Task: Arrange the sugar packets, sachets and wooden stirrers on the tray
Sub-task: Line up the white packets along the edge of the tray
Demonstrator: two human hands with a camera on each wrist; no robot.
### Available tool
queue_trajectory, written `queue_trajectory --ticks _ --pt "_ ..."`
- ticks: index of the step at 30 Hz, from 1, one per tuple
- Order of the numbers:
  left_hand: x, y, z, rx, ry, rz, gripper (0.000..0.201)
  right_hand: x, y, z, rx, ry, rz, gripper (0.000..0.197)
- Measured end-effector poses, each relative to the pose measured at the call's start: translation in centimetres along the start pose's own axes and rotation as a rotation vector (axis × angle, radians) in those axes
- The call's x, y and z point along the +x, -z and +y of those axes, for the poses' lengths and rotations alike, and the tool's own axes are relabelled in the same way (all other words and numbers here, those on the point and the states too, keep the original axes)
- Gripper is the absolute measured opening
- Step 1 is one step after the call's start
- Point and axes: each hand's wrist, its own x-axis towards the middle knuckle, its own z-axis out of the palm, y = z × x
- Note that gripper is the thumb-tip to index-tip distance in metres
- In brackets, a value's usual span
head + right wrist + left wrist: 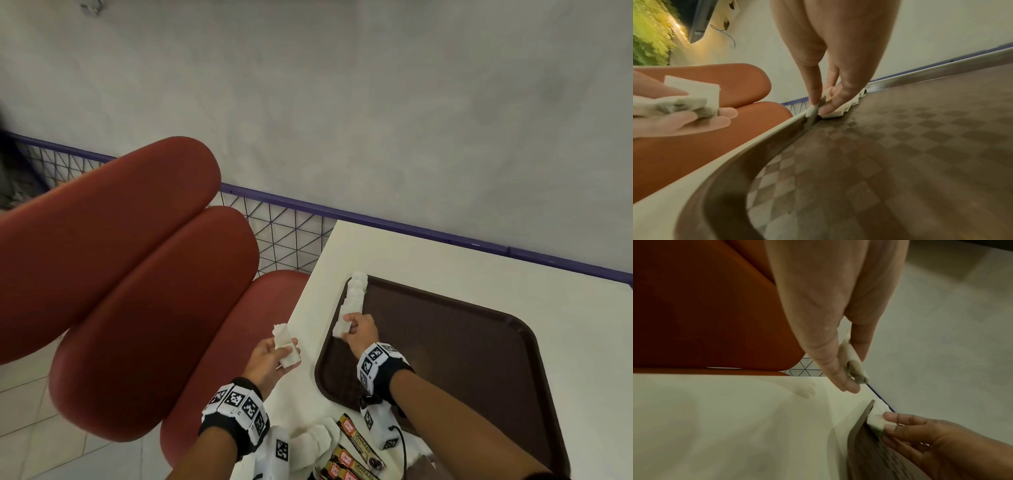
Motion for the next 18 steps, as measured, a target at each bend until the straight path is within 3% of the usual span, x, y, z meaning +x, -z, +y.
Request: queue_trajectory --ticks 3,12,18 --pt "0.1 0.4 0.1 -0.011 -0.003 0.013 0.012 0.2 -0.3 0.2 -0.114 -0.027 -0.052 0.040" --pt "0.0 0.1 0.3 0.018 -0.013 0.024 0.007 -1.1 0.6 0.1 -0.296 -0.033 -0.087 0.040" --pt "-0.5 -0.9 0.5 0.081 -0.019 -0.026 0.006 -3.0 0.9 -1.0 -0.092 0.088 -0.076 0.012"
